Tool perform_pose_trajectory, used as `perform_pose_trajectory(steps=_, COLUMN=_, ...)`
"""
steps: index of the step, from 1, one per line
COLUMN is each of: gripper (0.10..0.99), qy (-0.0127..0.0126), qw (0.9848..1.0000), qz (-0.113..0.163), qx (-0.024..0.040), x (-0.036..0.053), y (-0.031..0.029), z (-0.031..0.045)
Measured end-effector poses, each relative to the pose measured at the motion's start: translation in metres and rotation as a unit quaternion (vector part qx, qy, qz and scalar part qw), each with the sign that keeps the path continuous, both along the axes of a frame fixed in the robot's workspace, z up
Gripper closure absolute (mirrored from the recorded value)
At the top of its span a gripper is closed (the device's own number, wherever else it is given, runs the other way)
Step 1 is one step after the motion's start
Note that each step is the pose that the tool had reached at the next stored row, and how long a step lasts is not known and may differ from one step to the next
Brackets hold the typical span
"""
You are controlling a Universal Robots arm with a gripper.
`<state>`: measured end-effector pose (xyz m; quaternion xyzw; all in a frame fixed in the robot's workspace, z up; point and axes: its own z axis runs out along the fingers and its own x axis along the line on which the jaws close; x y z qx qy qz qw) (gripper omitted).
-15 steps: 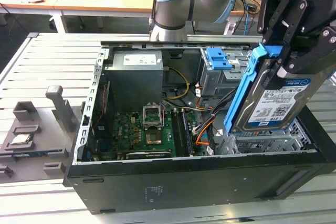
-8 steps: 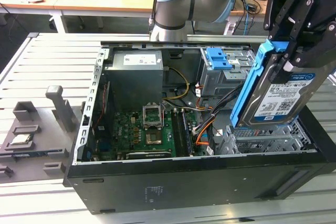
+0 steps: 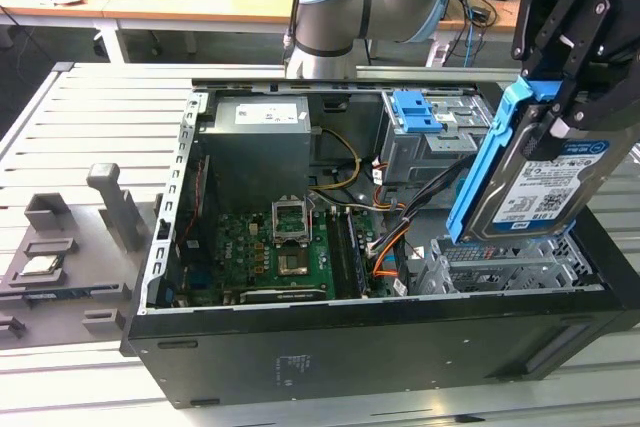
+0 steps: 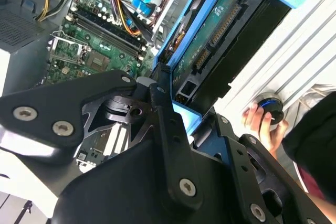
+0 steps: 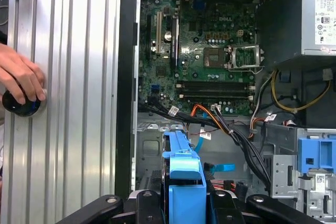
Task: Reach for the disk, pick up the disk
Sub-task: 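Pick up the disk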
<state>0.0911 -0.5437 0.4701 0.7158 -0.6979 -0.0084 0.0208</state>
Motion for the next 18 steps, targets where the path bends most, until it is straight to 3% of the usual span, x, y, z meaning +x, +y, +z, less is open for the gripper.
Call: perform_pose_trajectory(steps=18, gripper=0.722, qy=0.0, qw=0.9999, qz=-0.015, qx=-0.0012, x=0.0026, y=0.0023, z=-0.0229)
